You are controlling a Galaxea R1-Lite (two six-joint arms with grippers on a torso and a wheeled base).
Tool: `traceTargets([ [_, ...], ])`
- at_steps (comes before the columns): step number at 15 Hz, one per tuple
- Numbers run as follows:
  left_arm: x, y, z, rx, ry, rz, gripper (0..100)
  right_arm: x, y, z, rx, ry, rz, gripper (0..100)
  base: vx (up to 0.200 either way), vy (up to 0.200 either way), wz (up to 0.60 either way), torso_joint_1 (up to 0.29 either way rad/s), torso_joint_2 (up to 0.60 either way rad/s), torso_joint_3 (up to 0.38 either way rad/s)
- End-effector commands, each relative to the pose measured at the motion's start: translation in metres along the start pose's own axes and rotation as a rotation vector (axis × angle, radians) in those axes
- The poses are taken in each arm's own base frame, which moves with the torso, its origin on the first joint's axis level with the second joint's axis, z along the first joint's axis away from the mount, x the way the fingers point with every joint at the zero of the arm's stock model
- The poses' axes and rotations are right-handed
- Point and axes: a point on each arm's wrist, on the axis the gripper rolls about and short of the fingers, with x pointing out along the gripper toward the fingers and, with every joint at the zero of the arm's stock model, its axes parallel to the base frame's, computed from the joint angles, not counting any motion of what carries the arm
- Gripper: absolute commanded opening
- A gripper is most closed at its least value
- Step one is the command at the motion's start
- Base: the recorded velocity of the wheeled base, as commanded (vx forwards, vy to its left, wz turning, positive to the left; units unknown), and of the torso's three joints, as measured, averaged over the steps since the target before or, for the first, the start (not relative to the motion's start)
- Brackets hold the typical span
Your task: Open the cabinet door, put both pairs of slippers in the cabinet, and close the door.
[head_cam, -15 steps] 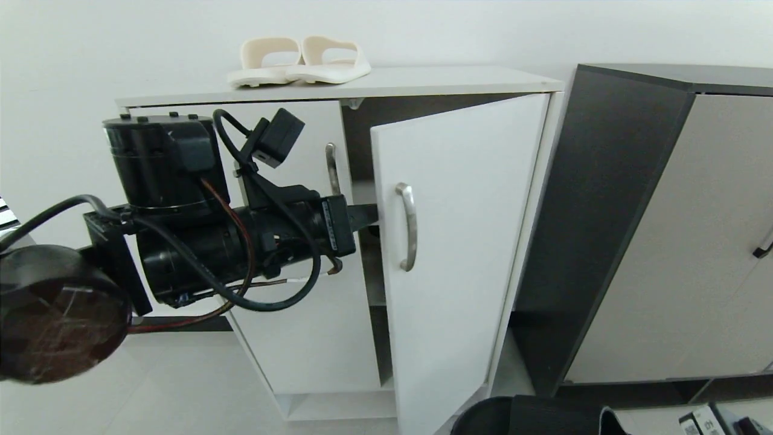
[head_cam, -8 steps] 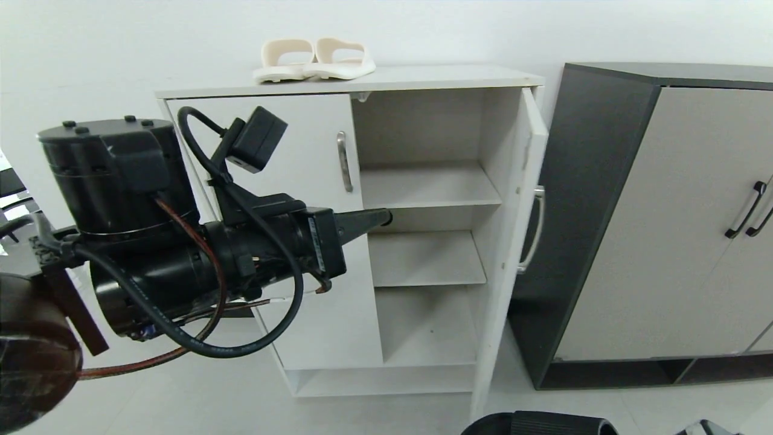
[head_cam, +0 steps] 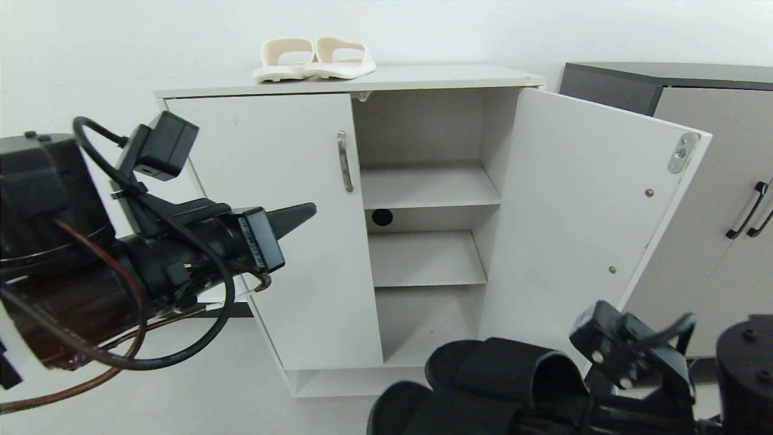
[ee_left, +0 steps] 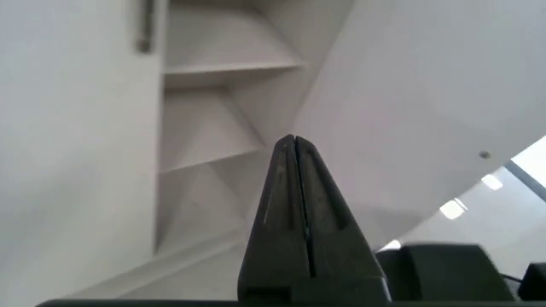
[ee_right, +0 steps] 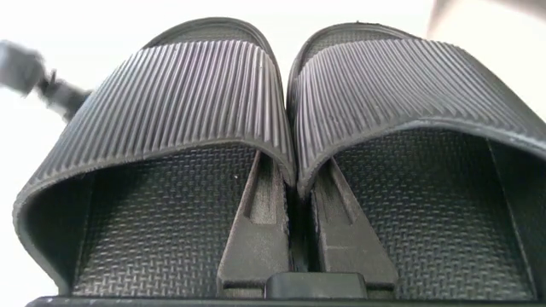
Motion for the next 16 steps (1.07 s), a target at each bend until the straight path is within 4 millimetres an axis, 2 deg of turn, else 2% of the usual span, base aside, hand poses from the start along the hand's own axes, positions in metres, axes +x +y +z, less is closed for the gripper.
traceTargets([
  [1,-0.045,-0.001,0.007,0.043,-0.096,0.075,0,0.045,0.007,0.019,0.098,-0.049,-0.169,0,0.0,0.0,0.0,0.0,0.0,0.0],
  [3,-0.087,0.012,0.01,0.093,-0.122,0.269,0,0.059,0.003,0.026,0.133,-0.102,-0.298,0,0.0,0.0,0.0,0.0,0.0,0.0],
  [5,-0.142,0.018,0.009,0.129,-0.158,0.54,0,0.068,-0.007,0.028,0.141,-0.118,-0.386,0,0.0,0.0,0.0,0.0,0.0,0.0],
  [6,-0.166,0.019,-0.004,0.123,-0.19,0.7,0,0.074,-0.01,0.028,0.138,-0.123,-0.436,0,0.0,0.0,0.0,0.0,0.0,0.0],
  [8,-0.199,0.02,-0.049,0.122,-0.243,0.959,0,0.083,-0.014,0.024,0.129,-0.131,-0.526,0,0.0,0.0,0.0,0.0,0.0,0.0],
  [10,-0.214,0.016,-0.086,0.17,-0.25,0.988,0,0.084,-0.015,0.021,0.116,-0.122,-0.542,0,0.0,0.0,0.0,0.0,0.0,0.0],
  [13,-0.221,0.021,-0.155,0.249,-0.177,0.8,0,0.082,-0.016,0.016,0.104,-0.104,-0.543,0,0.0,0.0,0.0,0.0,0.0,0.0],
  [14,-0.223,0.02,-0.166,0.25,-0.156,0.729,0,0.082,-0.016,0.016,0.105,-0.105,-0.543,0,0.0,0.0,0.0,0.0,0.0,0.0],
  [16,-0.221,0.021,-0.173,0.185,-0.091,0.675,0,0.084,-0.017,0.012,0.1,-0.092,-0.546,0,0.0,0.0,0.0,0.0,0.0,0.0],
])
